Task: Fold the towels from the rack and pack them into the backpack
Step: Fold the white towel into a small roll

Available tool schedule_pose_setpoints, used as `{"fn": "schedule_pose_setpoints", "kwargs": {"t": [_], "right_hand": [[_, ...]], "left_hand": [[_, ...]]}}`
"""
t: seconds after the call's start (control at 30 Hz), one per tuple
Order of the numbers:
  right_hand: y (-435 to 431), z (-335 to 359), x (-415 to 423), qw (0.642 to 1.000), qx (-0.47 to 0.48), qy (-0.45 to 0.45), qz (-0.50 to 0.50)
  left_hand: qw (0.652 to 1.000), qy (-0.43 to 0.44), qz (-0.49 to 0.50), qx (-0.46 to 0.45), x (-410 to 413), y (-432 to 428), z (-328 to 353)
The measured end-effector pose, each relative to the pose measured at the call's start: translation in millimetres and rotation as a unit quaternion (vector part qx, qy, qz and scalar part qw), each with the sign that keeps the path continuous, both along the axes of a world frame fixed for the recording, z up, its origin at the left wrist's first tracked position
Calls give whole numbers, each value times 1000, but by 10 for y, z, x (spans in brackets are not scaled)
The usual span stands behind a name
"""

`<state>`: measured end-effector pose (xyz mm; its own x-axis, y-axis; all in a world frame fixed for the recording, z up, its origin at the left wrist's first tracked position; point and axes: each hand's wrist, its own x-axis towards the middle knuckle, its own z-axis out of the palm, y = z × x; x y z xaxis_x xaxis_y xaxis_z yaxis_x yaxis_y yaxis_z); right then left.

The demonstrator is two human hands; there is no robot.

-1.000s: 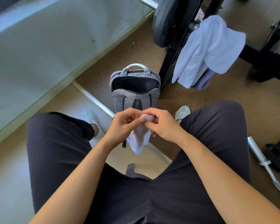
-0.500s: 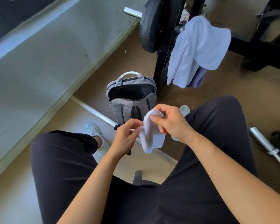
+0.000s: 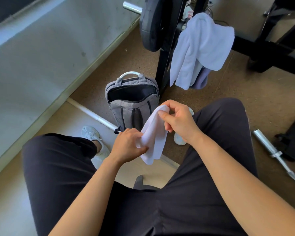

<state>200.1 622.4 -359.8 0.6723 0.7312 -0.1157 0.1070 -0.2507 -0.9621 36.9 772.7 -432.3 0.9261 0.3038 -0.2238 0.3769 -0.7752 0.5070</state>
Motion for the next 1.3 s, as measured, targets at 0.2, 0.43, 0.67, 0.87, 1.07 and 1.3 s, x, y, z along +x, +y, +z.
{"fn": "schedule_pose_setpoints", "kwargs": {"t": [0.2, 0.43, 0.67, 0.87, 1.07, 1.3], "right_hand": [[2, -62, 92, 989, 0, -19, -146], [-38, -108, 254, 965, -14, -48, -259], [16, -144, 400, 966, -70, -109, -224], [149, -146, 543, 973, -72, -179, -126], [30, -371, 547, 950, -290, -38, 110], [115, -390, 510, 990, -118, -78, -25]], "left_hand": [[993, 105, 39, -33, -60, 53, 4], [988, 68, 135, -4, -135, 264, 78], [989, 52, 130, 52, -235, 617, 342], [931, -208, 297, 42, -328, 963, 517], [984, 50, 170, -6, -520, 1015, 240], [946, -104, 290, 100, -414, 1000, 253]]}}
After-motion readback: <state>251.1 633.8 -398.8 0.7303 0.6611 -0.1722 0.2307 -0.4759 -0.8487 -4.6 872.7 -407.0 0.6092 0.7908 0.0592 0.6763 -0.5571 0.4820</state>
